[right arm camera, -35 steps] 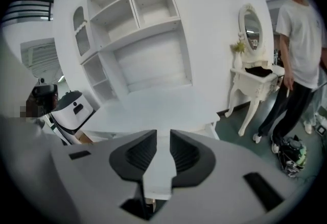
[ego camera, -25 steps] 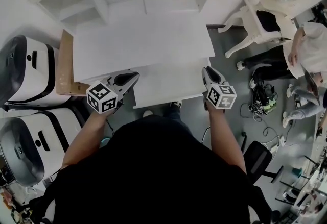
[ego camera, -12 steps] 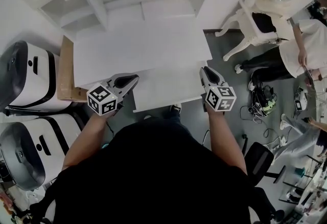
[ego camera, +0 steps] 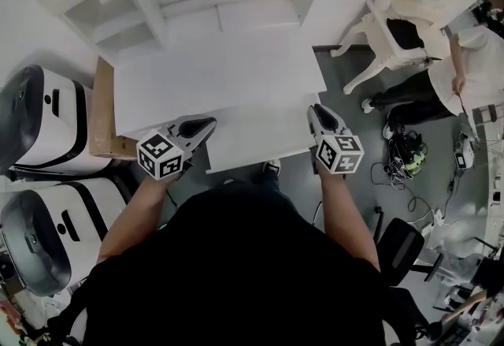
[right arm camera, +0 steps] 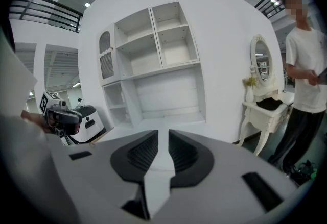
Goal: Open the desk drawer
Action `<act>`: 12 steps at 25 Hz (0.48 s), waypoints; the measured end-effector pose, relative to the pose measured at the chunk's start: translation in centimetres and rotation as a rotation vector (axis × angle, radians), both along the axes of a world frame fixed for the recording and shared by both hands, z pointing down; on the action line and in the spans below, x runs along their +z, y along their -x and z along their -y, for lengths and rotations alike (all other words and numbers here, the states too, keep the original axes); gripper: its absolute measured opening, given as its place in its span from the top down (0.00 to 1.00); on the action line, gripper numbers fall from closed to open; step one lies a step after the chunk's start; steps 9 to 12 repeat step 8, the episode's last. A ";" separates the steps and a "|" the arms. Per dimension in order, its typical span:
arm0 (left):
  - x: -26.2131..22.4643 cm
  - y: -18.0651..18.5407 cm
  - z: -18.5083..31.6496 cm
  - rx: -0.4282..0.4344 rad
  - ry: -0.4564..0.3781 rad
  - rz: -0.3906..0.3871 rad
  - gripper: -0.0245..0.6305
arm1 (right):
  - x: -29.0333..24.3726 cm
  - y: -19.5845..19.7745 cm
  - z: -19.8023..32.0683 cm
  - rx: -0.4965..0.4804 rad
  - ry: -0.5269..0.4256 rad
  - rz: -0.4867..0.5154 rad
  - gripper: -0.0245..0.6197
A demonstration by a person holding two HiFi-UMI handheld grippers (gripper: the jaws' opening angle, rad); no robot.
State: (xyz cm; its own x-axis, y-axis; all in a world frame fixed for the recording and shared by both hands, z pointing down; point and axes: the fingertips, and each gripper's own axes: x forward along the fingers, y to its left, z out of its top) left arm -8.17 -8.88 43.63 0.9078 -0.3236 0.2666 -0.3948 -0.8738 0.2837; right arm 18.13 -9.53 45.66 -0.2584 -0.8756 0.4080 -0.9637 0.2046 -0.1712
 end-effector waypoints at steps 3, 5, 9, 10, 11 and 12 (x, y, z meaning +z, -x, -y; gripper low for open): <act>0.1 0.1 0.0 0.000 0.003 0.000 0.95 | 0.0 0.2 -0.1 0.000 0.001 0.001 0.86; 0.0 0.2 0.0 -0.003 0.003 -0.002 0.95 | 0.0 0.3 -0.1 -0.002 0.002 0.000 0.86; -0.1 0.2 0.0 -0.008 0.002 -0.003 0.95 | -0.1 0.4 -0.1 -0.007 0.000 -0.001 0.86; -0.1 0.2 0.0 -0.008 0.002 -0.003 0.95 | -0.1 0.4 -0.1 -0.007 0.000 -0.001 0.86; -0.1 0.2 0.0 -0.008 0.002 -0.003 0.95 | -0.1 0.4 -0.1 -0.007 0.000 -0.001 0.86; -0.1 0.2 0.0 -0.008 0.002 -0.003 0.95 | -0.1 0.4 -0.1 -0.007 0.000 -0.001 0.86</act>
